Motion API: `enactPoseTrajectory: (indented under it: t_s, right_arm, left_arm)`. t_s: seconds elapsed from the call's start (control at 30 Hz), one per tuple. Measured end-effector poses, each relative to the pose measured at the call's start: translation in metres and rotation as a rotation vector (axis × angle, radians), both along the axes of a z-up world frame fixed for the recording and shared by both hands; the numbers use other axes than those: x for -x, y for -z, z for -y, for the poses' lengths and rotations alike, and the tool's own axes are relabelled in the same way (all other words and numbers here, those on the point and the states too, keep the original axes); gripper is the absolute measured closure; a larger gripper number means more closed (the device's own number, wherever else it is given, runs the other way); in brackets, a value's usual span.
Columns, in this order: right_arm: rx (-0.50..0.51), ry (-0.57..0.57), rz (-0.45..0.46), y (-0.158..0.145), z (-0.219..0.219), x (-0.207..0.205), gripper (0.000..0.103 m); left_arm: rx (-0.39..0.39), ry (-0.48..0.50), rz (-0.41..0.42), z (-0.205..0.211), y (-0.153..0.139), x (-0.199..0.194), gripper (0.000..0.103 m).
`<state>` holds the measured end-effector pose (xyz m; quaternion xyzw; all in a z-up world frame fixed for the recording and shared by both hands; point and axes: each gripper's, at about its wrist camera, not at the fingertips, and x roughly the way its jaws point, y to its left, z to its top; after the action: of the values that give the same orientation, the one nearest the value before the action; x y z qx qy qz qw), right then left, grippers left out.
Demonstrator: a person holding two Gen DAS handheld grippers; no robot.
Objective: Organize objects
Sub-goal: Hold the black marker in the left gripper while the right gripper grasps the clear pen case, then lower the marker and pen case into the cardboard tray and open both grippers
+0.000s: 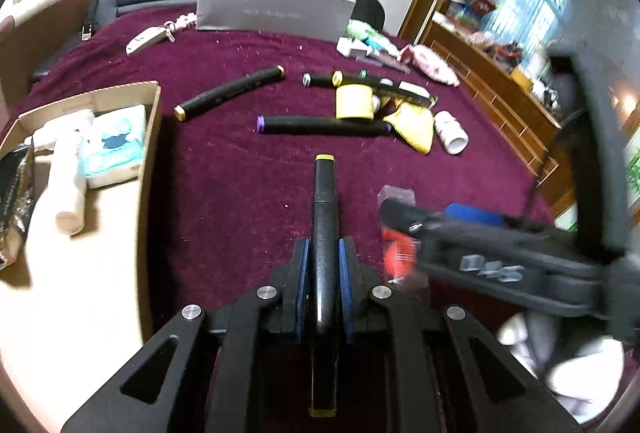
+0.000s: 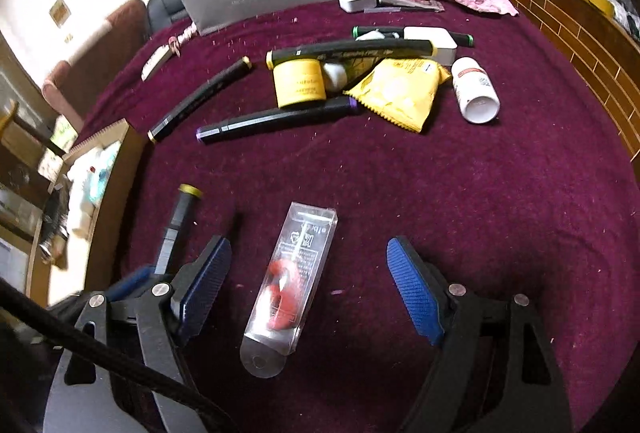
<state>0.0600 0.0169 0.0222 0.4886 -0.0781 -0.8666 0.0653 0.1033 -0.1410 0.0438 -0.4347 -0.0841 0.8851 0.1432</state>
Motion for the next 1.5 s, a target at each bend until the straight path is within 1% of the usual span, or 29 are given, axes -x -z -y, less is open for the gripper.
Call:
enactPoseTrajectory:
  t_s: [0.07, 0.23, 0.3, 0.37, 0.4, 0.43, 0.5, 0.73, 0.9, 1.0, 1.17, 1.3, 1.37, 1.5]
  right_arm:
    - [-0.028, -0.009, 0.014, 0.004, 0.006, 0.0, 0.026]
    - [-0.08, -0.017, 0.05, 0.014, 0.017, 0.0, 0.039]
    - [-0.116, -0.008, 0.045, 0.014, 0.02, -0.001, 0.041]
    - [-0.147, 0.002, 0.044, 0.015, 0.022, -0.003, 0.046]
    - [-0.162, 0.008, 0.043, 0.015, 0.023, -0.003, 0.053]
    - [-0.173, 0.013, 0.04, 0.015, 0.023, -0.004, 0.064]
    - [-0.18, 0.016, 0.036, 0.014, 0.022, -0.007, 0.078]
    - [-0.06, 0.015, 0.04, 0.008, 0.011, -0.014, 0.078]
    - [0.021, -0.013, 0.026, -0.009, 0.014, -0.02, 0.078]
    - [0.072, -0.05, 0.009, -0.024, 0.026, -0.022, 0.078]
    - [0.162, -0.161, 0.008, -0.047, 0.068, -0.021, 0.077]
    - [0.227, -0.26, 0.062, -0.048, 0.111, -0.016, 0.077]
    - [0.23, -0.297, 0.081, -0.045, 0.133, -0.014, 0.077]
    - [0.207, -0.334, 0.11, -0.033, 0.167, -0.01, 0.077]
  left_arm:
    - [-0.026, -0.002, -0.008, 0.007, -0.005, -0.005, 0.092]
    - [-0.063, -0.011, -0.032, 0.022, -0.016, -0.017, 0.092]
    - [-0.073, -0.015, -0.04, 0.027, -0.018, -0.02, 0.092]
    - [-0.084, -0.023, -0.046, 0.033, -0.02, -0.022, 0.092]
    - [-0.09, -0.029, -0.049, 0.037, -0.02, -0.023, 0.092]
    - [-0.095, -0.034, -0.051, 0.04, -0.02, -0.024, 0.092]
    - [-0.108, -0.051, -0.053, 0.048, -0.02, -0.027, 0.092]
    - [-0.135, -0.117, -0.064, 0.087, -0.02, -0.038, 0.091]
    - [-0.142, -0.191, -0.08, 0.129, -0.025, -0.05, 0.091]
    - [-0.124, -0.247, -0.088, 0.157, -0.028, -0.053, 0.091]
    - [-0.068, -0.294, -0.06, 0.184, -0.024, -0.048, 0.091]
    - [-0.027, -0.292, -0.019, 0.191, -0.013, -0.036, 0.091]
    - [-0.011, -0.287, -0.002, 0.194, -0.009, -0.031, 0.091]
    - [-0.007, -0.268, 0.029, 0.196, -0.006, -0.017, 0.091]
